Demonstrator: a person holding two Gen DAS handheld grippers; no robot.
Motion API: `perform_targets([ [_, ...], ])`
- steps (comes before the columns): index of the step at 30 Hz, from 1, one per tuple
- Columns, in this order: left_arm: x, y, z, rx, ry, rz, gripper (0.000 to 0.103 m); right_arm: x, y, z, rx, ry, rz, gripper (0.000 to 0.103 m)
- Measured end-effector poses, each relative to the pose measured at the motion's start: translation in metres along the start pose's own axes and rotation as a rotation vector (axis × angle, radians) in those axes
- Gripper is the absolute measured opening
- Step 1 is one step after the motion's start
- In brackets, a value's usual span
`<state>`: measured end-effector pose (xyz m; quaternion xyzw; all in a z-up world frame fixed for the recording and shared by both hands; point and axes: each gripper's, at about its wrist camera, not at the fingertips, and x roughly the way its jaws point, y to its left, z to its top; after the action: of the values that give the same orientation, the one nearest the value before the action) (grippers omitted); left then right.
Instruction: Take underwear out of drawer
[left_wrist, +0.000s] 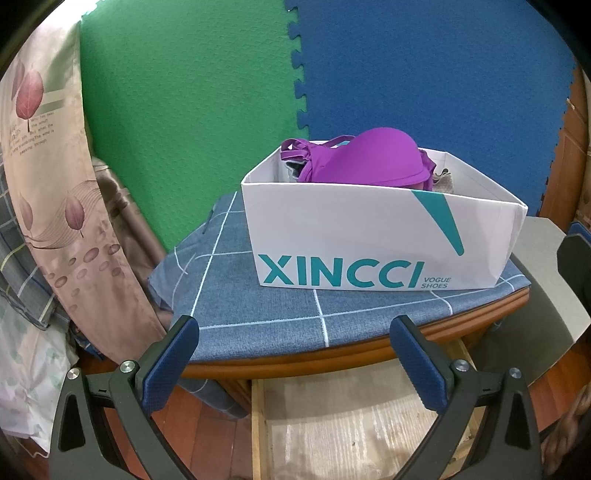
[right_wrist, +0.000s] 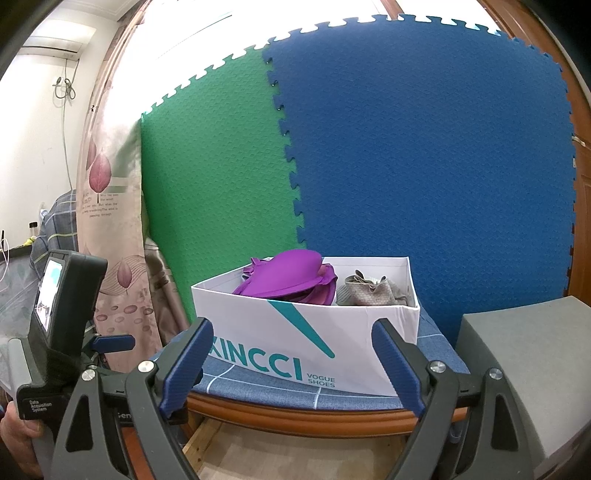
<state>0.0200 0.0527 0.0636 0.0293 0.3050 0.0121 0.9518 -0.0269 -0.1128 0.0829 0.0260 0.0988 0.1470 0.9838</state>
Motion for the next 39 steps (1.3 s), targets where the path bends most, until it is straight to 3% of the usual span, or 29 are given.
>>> perform_targets([
  [28, 0.004, 0.0, 0.0, -0.013, 0.012, -0.016, 0.103, -0.002, 0.001, -0.001, -0.001, -0.002, 0.003, 0.09],
  [33, 0.001, 0.007, -0.004, -0.071, -0.032, 0.054, 0.102, -0.002, 0.0, -0.001, -0.002, -0.001, 0.005, 0.09],
  [39, 0.002, 0.009, -0.005, -0.062, -0.039, 0.084, 0.102, -0.003, -0.005, 0.0, 0.006, -0.001, 0.001, 0.09],
])
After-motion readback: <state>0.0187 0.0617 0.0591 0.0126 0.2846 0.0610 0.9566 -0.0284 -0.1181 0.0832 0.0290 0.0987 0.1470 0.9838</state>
